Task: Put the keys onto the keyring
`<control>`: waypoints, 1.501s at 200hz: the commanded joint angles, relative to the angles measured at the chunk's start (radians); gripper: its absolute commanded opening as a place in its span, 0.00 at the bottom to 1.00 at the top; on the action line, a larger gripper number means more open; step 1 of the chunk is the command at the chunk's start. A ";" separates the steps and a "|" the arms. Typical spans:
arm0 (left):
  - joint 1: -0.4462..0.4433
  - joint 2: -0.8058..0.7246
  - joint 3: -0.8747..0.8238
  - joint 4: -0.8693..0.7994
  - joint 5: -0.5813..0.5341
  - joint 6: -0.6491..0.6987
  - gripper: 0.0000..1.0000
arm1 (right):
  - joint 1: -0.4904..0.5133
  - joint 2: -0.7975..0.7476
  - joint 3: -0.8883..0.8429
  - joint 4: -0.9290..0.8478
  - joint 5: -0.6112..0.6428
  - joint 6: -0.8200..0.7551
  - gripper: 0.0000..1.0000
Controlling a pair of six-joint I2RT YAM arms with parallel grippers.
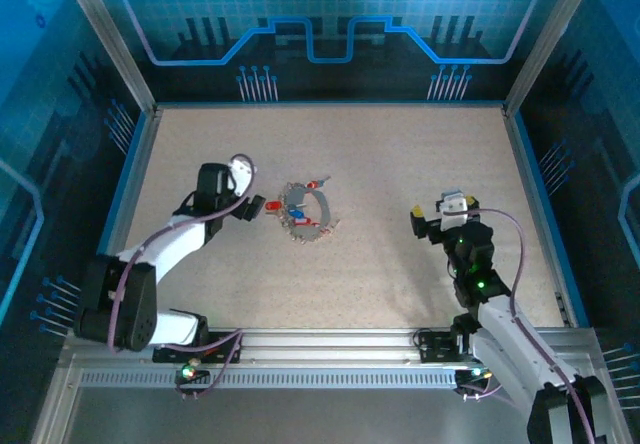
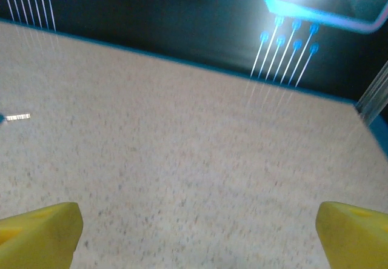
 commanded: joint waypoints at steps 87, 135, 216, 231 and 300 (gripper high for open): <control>0.098 0.184 -0.348 0.927 0.085 -0.334 0.99 | -0.052 0.571 0.093 0.461 -0.057 0.013 1.00; 0.101 0.219 -0.280 0.832 0.015 -0.358 0.99 | -0.079 0.781 0.186 0.470 -0.070 0.025 1.00; 0.109 0.218 -0.265 0.801 -0.042 -0.390 0.99 | -0.139 0.796 0.244 0.387 -0.175 0.060 1.00; 0.109 0.218 -0.264 0.802 -0.041 -0.390 0.99 | -0.139 0.797 0.243 0.387 -0.175 0.060 1.00; 0.109 0.218 -0.266 0.801 -0.041 -0.390 0.99 | -0.140 0.796 0.243 0.386 -0.175 0.061 1.00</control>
